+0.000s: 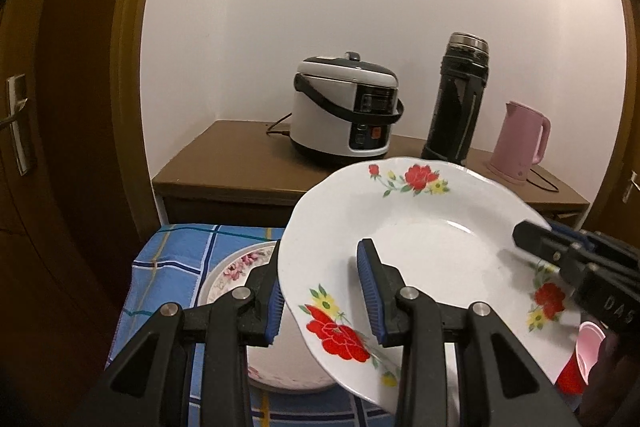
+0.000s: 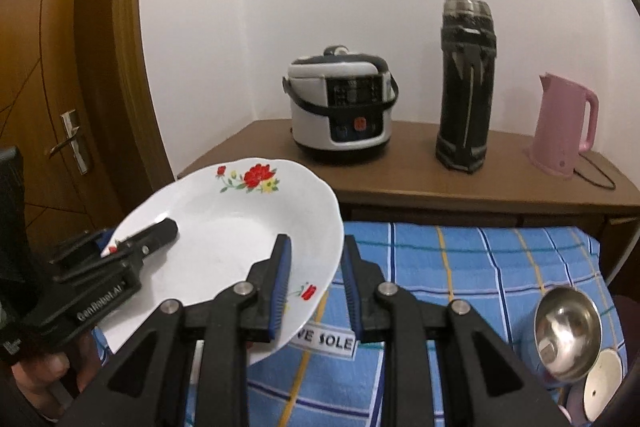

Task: Organize plates and bowls
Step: 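Lift the red-flower plate with both tools and carry it toward the stack, then lower the red-flower plate onto the pink-floral bowl stack with both tools, then open both tools and withdraw from the plate stack, then move both tools toward the pink plastic bowl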

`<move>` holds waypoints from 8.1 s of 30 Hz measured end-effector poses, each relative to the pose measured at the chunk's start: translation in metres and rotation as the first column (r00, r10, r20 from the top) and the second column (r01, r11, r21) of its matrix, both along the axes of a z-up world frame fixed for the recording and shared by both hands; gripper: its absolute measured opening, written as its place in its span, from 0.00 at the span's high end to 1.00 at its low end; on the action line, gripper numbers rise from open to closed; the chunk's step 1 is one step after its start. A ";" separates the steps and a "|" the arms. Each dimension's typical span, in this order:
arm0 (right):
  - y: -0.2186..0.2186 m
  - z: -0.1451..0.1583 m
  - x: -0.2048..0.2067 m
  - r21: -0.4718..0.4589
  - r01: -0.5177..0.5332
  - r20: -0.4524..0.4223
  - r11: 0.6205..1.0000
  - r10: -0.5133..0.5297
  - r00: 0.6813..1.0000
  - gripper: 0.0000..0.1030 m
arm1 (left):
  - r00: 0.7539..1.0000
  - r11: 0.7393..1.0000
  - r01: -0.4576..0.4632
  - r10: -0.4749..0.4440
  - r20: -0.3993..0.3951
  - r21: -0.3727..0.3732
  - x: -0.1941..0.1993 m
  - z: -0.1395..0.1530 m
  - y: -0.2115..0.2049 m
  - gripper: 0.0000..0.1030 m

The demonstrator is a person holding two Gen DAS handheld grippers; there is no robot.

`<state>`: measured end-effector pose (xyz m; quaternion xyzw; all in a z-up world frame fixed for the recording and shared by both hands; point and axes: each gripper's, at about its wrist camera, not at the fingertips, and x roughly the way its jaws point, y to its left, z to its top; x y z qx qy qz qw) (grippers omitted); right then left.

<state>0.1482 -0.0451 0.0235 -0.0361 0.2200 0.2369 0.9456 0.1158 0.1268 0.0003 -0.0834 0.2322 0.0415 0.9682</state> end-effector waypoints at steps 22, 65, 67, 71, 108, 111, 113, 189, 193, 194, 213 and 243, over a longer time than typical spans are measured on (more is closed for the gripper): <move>0.041 -0.025 0.027 -0.048 -0.025 -0.048 0.999 0.023 0.999 0.75 | 0.998 0.997 -0.065 0.064 -0.015 -0.029 0.016 -0.025 0.034 0.64; 0.065 -0.063 0.057 -0.058 -0.056 -0.093 0.997 0.050 0.994 0.75 | 0.990 0.991 -0.132 0.131 -0.043 -0.020 0.033 -0.058 0.056 0.64; 0.067 -0.065 0.059 -0.058 -0.065 -0.091 0.996 0.059 0.994 0.75 | 0.990 0.990 -0.137 0.137 -0.041 -0.012 0.033 -0.059 0.056 0.64; 0.071 -0.073 0.064 -0.061 -0.083 -0.100 0.995 0.076 0.992 0.75 | 0.987 0.988 -0.154 0.154 -0.047 -0.003 0.036 -0.061 0.058 0.64; 0.076 -0.094 0.084 -0.039 -0.141 -0.121 0.989 0.135 0.983 0.74 | 0.967 0.985 -0.173 0.171 -0.189 0.003 0.056 -0.086 0.068 0.64; 0.077 -0.096 0.085 -0.048 -0.141 -0.128 0.989 0.134 0.983 0.74 | 0.967 0.985 -0.172 0.169 -0.192 0.002 0.056 -0.086 0.068 0.64; 0.077 -0.097 0.086 -0.048 -0.142 -0.132 0.989 0.134 0.982 0.74 | 0.966 0.985 -0.171 0.168 -0.194 0.002 0.056 -0.086 0.068 0.64; 0.078 -0.104 0.089 -0.099 -0.207 -0.169 0.973 0.188 0.967 0.72 | 0.949 0.991 -0.135 0.122 -0.291 -0.024 0.061 -0.098 0.072 0.52; 0.078 -0.101 0.083 -0.103 -0.203 -0.139 0.974 0.188 0.972 0.61 | 0.959 0.991 -0.134 0.124 -0.255 -0.020 0.056 -0.093 0.070 0.36; 0.079 -0.100 0.081 -0.112 -0.197 -0.128 0.974 0.182 0.975 0.57 | 0.962 0.991 -0.133 0.124 -0.242 -0.021 0.055 -0.091 0.069 0.35; -0.002 -0.046 -0.024 -0.024 -0.159 0.004 0.987 0.159 0.987 0.41 | 0.975 0.982 -0.189 0.186 -0.123 -0.013 0.041 -0.076 0.070 0.35; -0.275 -0.086 -0.087 -0.011 0.305 -0.148 0.952 -0.303 0.941 0.65 | 0.751 0.766 0.643 -0.627 -0.208 0.013 -0.006 -0.049 -0.246 0.35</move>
